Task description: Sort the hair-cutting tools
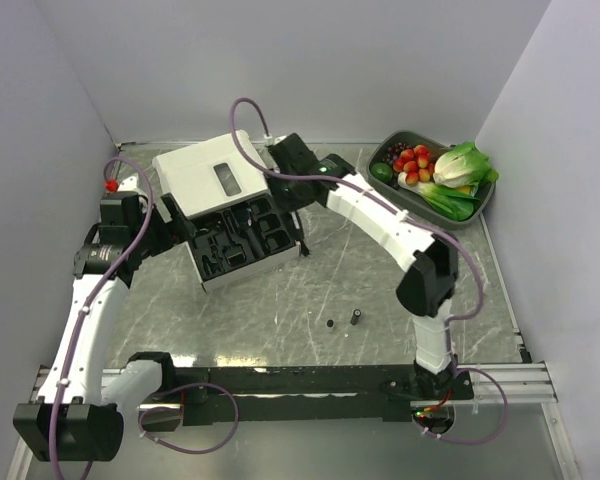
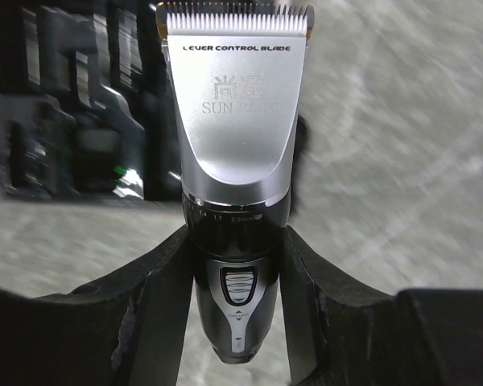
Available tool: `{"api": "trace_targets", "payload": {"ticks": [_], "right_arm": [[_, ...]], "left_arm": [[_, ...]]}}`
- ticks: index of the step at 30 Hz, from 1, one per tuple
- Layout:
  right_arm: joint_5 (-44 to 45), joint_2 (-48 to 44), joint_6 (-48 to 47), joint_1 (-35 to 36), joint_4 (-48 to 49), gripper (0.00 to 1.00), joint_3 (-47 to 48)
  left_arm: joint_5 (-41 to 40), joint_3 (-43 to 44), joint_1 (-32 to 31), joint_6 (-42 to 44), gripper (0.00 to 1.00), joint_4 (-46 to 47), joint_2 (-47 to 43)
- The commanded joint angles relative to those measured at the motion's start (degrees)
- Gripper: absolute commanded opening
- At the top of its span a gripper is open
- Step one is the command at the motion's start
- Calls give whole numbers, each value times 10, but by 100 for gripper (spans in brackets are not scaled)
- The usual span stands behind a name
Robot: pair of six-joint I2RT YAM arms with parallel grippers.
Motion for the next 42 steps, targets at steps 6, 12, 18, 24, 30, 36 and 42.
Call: {"api": "trace_targets", "payload": {"ticks": [6,12,18,24,30,36,42], "right_arm": [[-79,120,36,23,40,21,108],[-52,140,30,54,117,21,88],[-38,156,28,59,148,23,79],[-7,178,27,59,162,23,85],[18,189,22,60,180,24,84],[25,202,32,59,190,24,74],[37,214,36,59,210,24,63]], "left_arm": [[13,13,-1,1,97,-10,-36],[9,13,-1,7,97,-20,-51],[11,8,-1,7,97,-27,-58],[20,-4,-1,5,97,-23,-62],[18,-9,-2,7,97,-29,-63],[18,-10,-2,7,97,-30,-62],[28,-13,-1,6,97,-31,-54]]}}
